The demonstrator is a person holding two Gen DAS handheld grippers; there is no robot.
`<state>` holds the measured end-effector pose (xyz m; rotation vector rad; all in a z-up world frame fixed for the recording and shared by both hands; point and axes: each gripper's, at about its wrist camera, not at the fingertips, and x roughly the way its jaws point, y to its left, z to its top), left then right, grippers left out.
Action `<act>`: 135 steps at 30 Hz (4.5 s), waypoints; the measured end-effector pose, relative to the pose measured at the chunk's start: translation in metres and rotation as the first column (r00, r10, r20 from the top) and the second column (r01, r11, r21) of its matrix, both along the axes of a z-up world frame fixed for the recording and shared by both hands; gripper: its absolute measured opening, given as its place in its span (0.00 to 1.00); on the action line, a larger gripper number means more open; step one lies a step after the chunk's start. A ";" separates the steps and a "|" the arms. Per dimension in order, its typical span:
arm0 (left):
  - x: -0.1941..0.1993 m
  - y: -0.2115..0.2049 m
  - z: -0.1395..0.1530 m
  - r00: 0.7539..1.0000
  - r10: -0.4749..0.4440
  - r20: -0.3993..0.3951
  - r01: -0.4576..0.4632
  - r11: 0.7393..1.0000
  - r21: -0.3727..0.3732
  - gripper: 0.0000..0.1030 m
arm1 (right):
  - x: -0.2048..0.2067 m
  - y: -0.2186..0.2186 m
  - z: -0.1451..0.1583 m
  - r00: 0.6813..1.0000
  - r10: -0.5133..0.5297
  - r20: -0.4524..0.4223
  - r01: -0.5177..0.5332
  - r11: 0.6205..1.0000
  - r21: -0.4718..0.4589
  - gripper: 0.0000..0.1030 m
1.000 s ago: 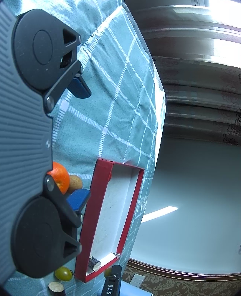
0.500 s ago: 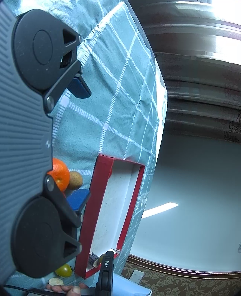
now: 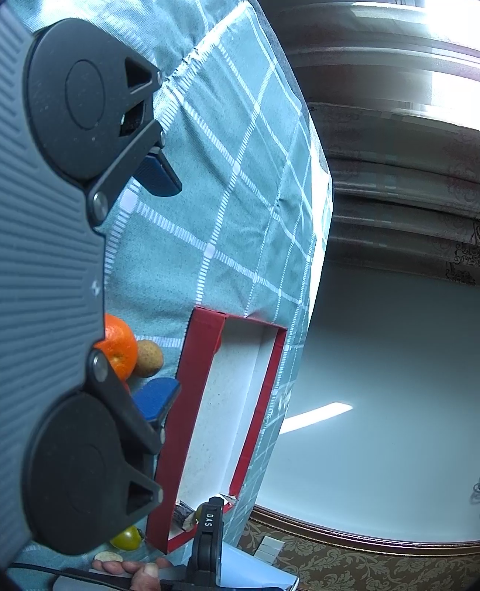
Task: Organize fruits
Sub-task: 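Carry the green tomato into the tray and open the right gripper, then grasp the orange tangerine with the left gripper, then place the tangerine in the tray and open the left gripper, then grasp the second green tomato with the right gripper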
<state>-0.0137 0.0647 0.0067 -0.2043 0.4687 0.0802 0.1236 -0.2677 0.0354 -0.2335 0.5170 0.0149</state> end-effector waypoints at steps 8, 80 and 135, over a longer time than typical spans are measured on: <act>-0.001 0.001 0.000 1.000 0.009 0.003 -0.009 1.000 -0.006 1.00 | 0.000 -0.003 0.002 0.999 -0.020 0.027 0.019 1.000 0.006 0.67; 0.122 -0.078 0.013 0.977 -0.168 -0.132 0.190 0.964 0.185 0.39 | -0.068 -0.119 0.033 0.972 -0.081 0.219 -0.014 0.916 0.402 0.75; -0.003 0.049 0.004 0.996 0.080 0.043 -0.076 0.993 -0.089 1.00 | -0.071 -0.033 0.038 0.955 0.293 0.046 -0.296 0.937 0.184 0.30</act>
